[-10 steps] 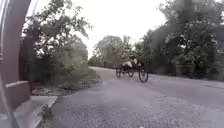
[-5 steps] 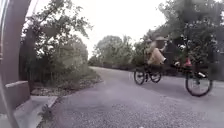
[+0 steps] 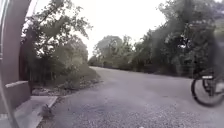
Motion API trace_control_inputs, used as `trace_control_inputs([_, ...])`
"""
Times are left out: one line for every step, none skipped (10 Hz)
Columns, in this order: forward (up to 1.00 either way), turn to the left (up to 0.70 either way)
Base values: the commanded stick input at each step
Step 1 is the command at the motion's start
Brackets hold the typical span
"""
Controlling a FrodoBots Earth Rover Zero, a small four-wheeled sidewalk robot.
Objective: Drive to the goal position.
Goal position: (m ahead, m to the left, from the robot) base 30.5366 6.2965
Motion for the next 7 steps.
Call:
trace_control_inputs([-0.70, 0.00])
trace_control_inputs([-0.70, 0.00])
trace_control_inputs([-0.39, 0.00])
trace_control_inputs([0.12, 0.00])
trace_control_inputs([0.51, 0.00])
trace_control_inputs([0.70, 0.00])
trace_control_inputs([0.70, 0.00])
